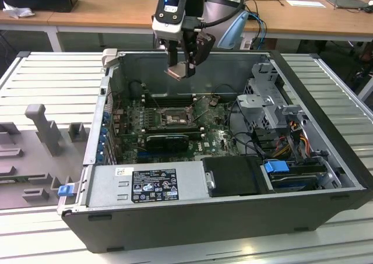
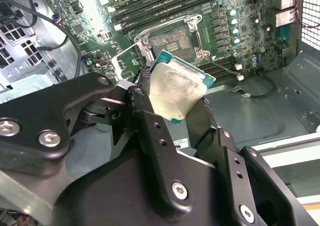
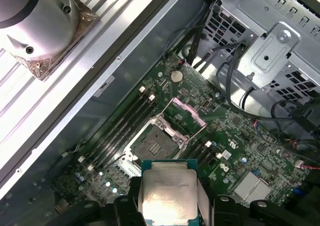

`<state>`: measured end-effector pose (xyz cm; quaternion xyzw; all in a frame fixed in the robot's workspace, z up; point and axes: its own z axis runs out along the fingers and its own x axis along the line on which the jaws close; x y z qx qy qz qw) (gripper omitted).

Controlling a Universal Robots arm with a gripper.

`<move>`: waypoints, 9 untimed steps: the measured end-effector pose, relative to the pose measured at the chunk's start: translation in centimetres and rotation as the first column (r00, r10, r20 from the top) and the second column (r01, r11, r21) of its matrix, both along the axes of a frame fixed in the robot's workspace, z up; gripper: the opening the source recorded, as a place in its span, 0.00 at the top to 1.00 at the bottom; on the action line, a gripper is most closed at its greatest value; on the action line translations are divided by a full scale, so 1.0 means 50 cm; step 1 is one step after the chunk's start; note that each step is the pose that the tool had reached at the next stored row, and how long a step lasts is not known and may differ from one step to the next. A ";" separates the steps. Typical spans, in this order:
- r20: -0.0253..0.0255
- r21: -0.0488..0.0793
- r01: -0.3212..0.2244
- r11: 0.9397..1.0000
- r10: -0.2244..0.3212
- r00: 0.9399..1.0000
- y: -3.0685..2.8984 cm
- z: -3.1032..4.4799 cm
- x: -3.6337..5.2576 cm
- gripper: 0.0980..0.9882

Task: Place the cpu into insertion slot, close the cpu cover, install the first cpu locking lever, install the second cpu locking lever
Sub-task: 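Place the cpu into insertion slot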

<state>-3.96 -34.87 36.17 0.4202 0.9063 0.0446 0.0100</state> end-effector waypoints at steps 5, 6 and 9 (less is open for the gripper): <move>0.000 0.000 0.001 1.000 -0.001 1.000 0.000 -0.003 0.000 0.52; 0.000 0.000 0.001 1.000 -0.001 1.000 0.000 -0.003 0.000 0.52; 0.000 0.000 0.002 1.000 -0.002 1.000 0.000 -0.004 0.000 0.52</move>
